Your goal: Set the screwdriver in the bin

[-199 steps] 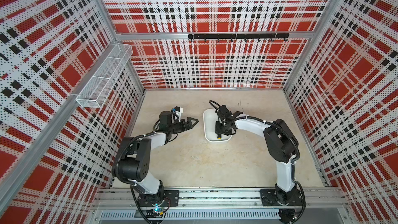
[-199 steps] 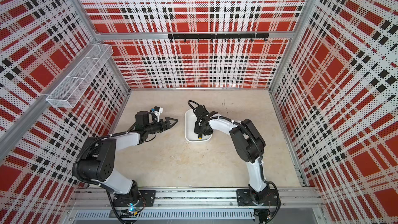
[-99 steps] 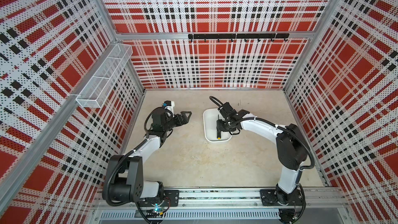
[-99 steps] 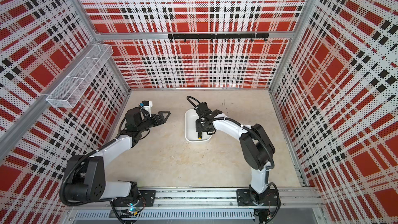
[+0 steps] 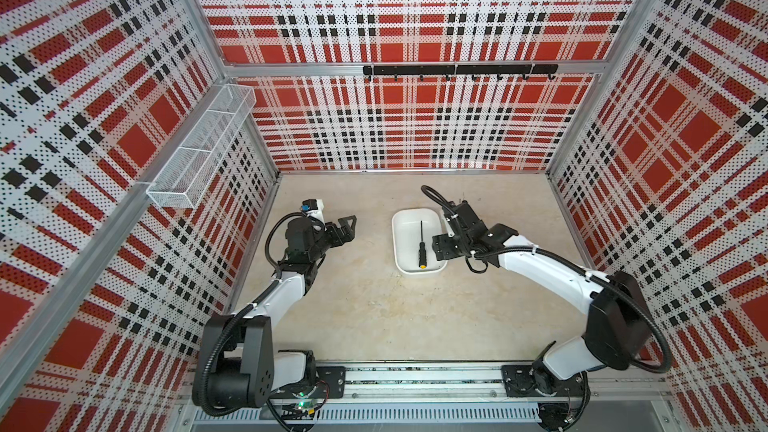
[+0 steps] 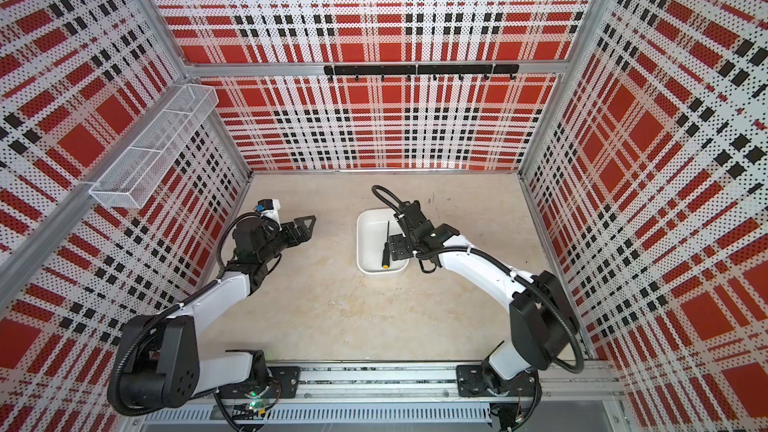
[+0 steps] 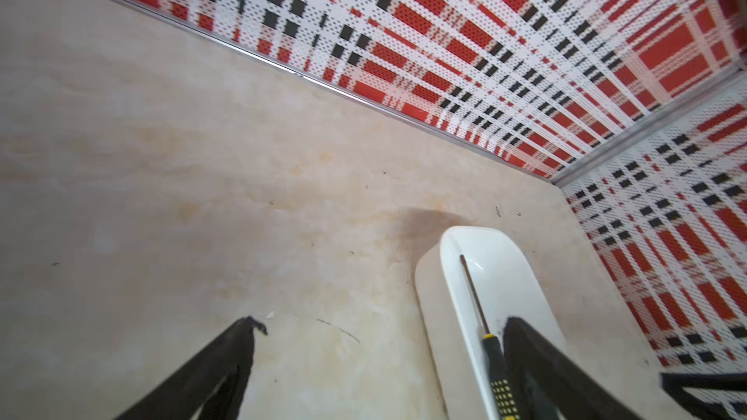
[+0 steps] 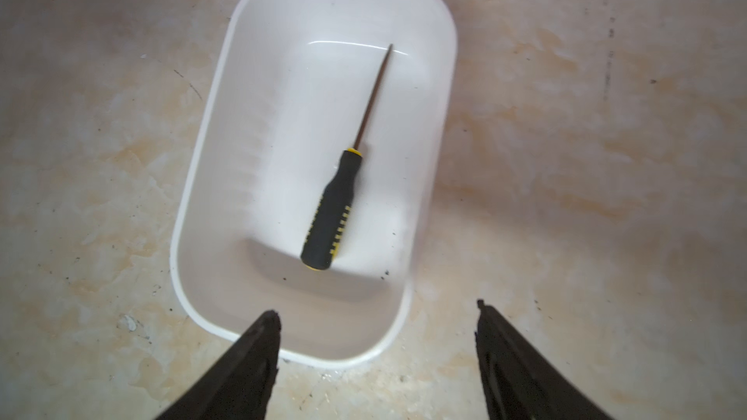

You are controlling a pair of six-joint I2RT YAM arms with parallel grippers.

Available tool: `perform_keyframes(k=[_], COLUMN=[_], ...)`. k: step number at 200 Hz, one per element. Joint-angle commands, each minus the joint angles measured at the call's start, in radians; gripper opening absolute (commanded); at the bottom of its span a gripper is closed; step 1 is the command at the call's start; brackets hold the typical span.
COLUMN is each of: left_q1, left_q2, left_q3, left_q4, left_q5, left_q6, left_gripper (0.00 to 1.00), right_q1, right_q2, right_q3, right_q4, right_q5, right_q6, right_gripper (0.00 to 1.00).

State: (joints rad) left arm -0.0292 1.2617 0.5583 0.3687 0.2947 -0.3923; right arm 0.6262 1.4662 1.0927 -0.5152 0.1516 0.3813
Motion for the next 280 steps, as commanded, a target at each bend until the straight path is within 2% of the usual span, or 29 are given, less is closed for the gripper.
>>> perform_keyframes(k=[1,25,38,60,83,104,134,169,207,225,240,252,267,280], left_q1=[0.007,0.019,0.028,0.047,0.068,0.069,0.071,0.075,0.074,0.077,0.077,0.077,0.075,0.073], left_q2=[-0.07,-0.113,-0.122,-0.128,-0.131,-0.127,-0.088,0.009,0.146,0.201,0.242,0.266,0.296,0.32], left_q3=[-0.049,-0.1,-0.123,-0.168,-0.24,-0.301,-0.361,-0.451,-0.462,-0.462,-0.466,-0.468,-0.46,-0.451], left_q4=[0.126,0.195,0.224,0.291,0.416,0.535,0.666,0.938,1.092,1.147,1.193,1.216,1.227,1.237], left_q5=[-0.162,-0.238,-0.269,-0.294,-0.312,-0.35,-0.386,-0.347,-0.297,-0.303,-0.295,-0.299,-0.296,-0.294], left_q6=[0.094,0.147,0.172,0.201,0.239,0.298,0.37,0.377,0.37,0.367,0.368,0.368,0.369,0.373], left_gripper=[0.98,0.98,0.98,0.98,0.98,0.98,0.98,0.98,0.98,0.98,0.98,0.98,0.98,0.98], right_q1=[-0.083,-0.145,-0.154,-0.173,-0.256,-0.366,-0.485,-0.574,-0.644,-0.65,-0.651,-0.653,-0.657,-0.657], right_q2=[-0.142,-0.285,-0.349,-0.445,-0.517,-0.539,-0.507,-0.424,-0.262,-0.209,-0.152,-0.173,-0.148,-0.168], right_q3=[-0.13,-0.307,-0.39,-0.521,-0.64,-0.699,-0.763,-0.87,-0.933,-0.917,-0.928,-0.9,-0.906,-0.906], right_q4=[0.168,0.339,0.424,0.57,0.729,0.816,0.973,1.278,1.567,1.545,1.637,1.534,1.592,1.556], right_q5=[0.077,0.088,0.148,0.24,0.201,0.134,0.08,0.065,0.011,0.005,0.012,0.009,-0.003,-0.013], right_q6=[-0.101,-0.221,-0.302,-0.4,-0.449,-0.413,-0.388,-0.37,-0.355,-0.353,-0.36,-0.348,-0.356,-0.345], right_gripper=[0.78,0.78,0.78,0.85,0.88,0.9,0.91,0.91,0.91,0.91,0.92,0.92,0.91,0.92])
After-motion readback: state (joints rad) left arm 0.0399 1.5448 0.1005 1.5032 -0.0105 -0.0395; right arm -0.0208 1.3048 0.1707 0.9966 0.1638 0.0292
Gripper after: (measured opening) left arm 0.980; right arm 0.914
